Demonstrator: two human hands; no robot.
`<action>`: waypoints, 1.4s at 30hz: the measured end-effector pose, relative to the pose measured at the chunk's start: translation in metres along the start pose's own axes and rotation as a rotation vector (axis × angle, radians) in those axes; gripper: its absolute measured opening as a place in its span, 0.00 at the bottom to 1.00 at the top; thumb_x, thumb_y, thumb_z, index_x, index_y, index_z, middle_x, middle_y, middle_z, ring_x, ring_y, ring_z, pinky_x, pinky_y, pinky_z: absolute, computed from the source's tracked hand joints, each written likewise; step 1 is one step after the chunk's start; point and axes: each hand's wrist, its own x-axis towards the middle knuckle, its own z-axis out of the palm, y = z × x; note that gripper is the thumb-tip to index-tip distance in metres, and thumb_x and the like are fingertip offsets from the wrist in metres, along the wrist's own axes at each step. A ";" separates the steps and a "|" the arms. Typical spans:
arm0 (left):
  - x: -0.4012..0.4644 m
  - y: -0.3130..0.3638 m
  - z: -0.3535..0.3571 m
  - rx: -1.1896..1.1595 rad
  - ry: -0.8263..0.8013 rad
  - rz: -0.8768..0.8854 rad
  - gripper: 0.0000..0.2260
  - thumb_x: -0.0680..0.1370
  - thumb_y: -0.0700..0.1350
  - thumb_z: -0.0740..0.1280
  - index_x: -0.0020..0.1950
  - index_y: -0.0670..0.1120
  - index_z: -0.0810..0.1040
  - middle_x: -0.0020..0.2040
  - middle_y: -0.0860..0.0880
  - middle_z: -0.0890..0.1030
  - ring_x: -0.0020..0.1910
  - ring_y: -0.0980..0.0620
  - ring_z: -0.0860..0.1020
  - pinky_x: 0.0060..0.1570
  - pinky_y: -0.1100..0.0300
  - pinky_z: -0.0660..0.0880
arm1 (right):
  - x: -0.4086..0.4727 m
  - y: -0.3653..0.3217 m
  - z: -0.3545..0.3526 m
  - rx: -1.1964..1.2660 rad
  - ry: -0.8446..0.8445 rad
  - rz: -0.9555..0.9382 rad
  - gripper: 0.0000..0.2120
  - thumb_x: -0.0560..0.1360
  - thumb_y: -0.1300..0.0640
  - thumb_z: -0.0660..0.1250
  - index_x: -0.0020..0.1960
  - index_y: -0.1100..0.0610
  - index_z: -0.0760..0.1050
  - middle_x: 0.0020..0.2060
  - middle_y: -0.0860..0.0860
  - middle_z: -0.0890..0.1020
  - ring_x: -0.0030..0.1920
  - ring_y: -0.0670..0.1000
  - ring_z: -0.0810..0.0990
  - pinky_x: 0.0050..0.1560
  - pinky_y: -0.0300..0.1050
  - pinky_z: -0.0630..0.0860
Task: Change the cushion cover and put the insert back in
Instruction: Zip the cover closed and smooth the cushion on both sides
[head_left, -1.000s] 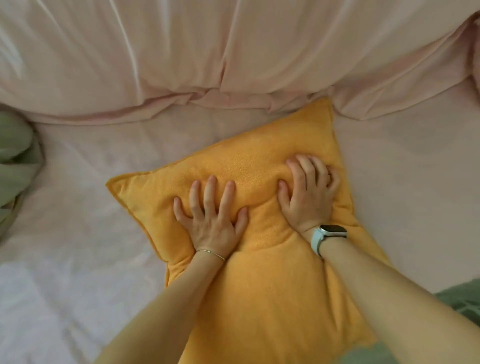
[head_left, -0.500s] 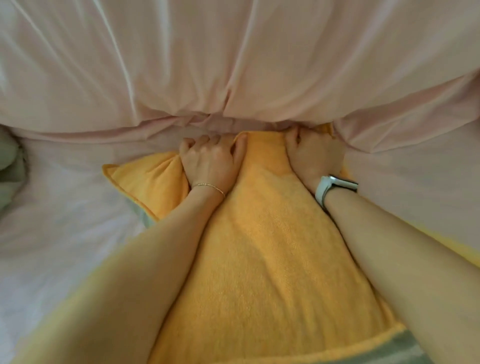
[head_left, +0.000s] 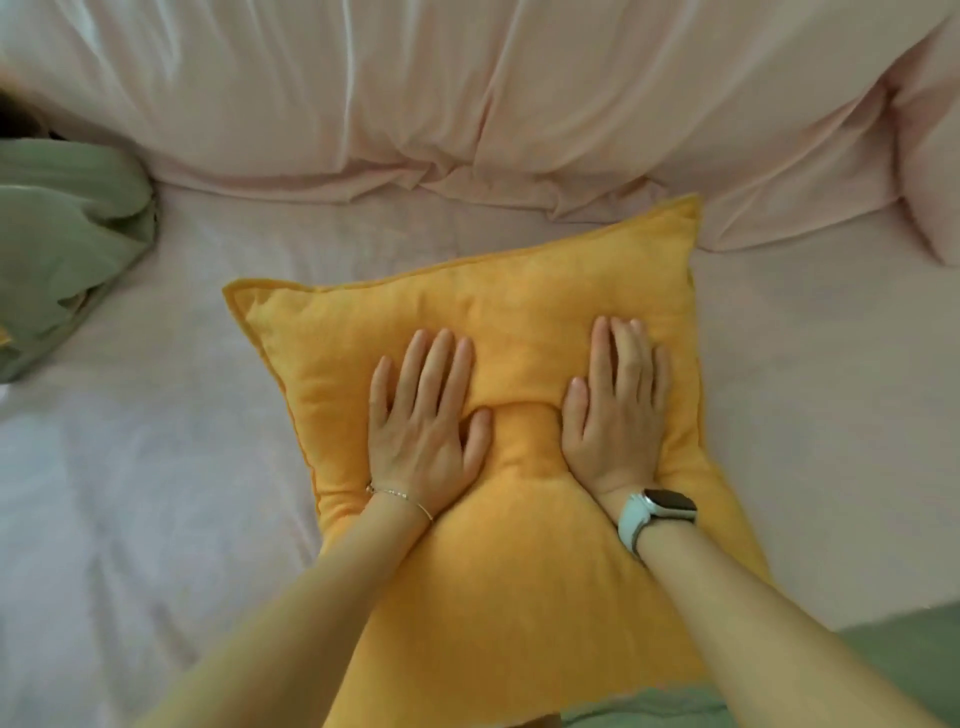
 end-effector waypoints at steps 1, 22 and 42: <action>-0.009 0.001 -0.008 0.011 -0.038 -0.004 0.28 0.77 0.58 0.50 0.73 0.46 0.59 0.72 0.45 0.66 0.72 0.47 0.58 0.71 0.48 0.46 | -0.007 -0.003 -0.010 -0.007 -0.043 -0.008 0.25 0.78 0.52 0.50 0.71 0.63 0.60 0.68 0.61 0.68 0.71 0.58 0.60 0.71 0.57 0.53; 0.050 0.073 0.032 0.079 0.132 0.281 0.17 0.78 0.53 0.55 0.65 0.54 0.70 0.69 0.49 0.67 0.69 0.45 0.64 0.68 0.38 0.52 | -0.005 0.045 0.019 0.005 0.084 0.141 0.16 0.75 0.52 0.55 0.61 0.52 0.67 0.61 0.52 0.70 0.61 0.56 0.69 0.57 0.56 0.64; 0.149 0.102 0.040 -0.011 0.162 0.188 0.10 0.71 0.50 0.62 0.39 0.46 0.78 0.36 0.48 0.79 0.36 0.46 0.76 0.46 0.52 0.62 | 0.081 0.089 0.014 0.154 0.167 0.162 0.12 0.74 0.58 0.56 0.40 0.61 0.77 0.34 0.54 0.80 0.35 0.53 0.74 0.30 0.44 0.69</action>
